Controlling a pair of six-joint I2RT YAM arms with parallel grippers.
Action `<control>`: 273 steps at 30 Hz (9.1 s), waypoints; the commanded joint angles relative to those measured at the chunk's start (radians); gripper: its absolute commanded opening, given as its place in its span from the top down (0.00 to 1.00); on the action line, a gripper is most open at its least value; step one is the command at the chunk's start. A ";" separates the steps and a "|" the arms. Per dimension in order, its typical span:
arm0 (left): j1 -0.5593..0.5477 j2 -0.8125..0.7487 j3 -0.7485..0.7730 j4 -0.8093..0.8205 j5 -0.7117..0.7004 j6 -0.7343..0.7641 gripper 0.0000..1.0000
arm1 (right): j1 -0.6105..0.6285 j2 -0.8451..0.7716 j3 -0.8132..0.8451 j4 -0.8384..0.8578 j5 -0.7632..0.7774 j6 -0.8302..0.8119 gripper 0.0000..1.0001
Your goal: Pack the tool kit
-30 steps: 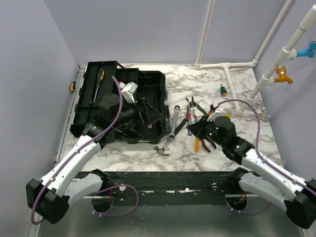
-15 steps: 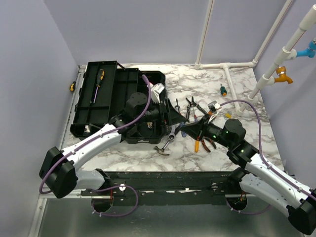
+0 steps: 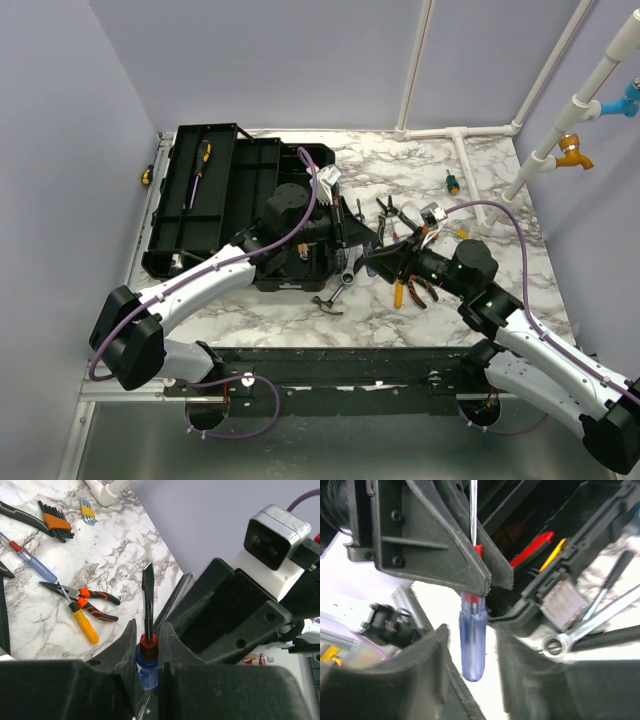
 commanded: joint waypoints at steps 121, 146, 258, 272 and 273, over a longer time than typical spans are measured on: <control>0.027 0.084 0.417 -0.807 -0.372 0.424 1.00 | 0.001 -0.135 0.037 -0.312 0.224 0.014 0.18; 0.291 0.391 0.660 -1.215 -1.206 0.588 1.00 | 0.000 -0.155 0.010 -0.334 0.268 0.032 0.19; 0.050 -0.050 0.072 -0.367 -0.174 0.337 1.00 | -0.148 0.038 -0.026 0.022 -0.105 -0.042 0.19; 0.214 0.151 0.524 -1.205 -1.092 0.570 1.00 | -0.149 -0.025 -0.007 -0.089 0.029 -0.075 0.17; 0.223 0.196 0.560 -1.245 -1.107 0.566 1.00 | -0.150 -0.023 -0.005 -0.095 0.028 -0.076 0.17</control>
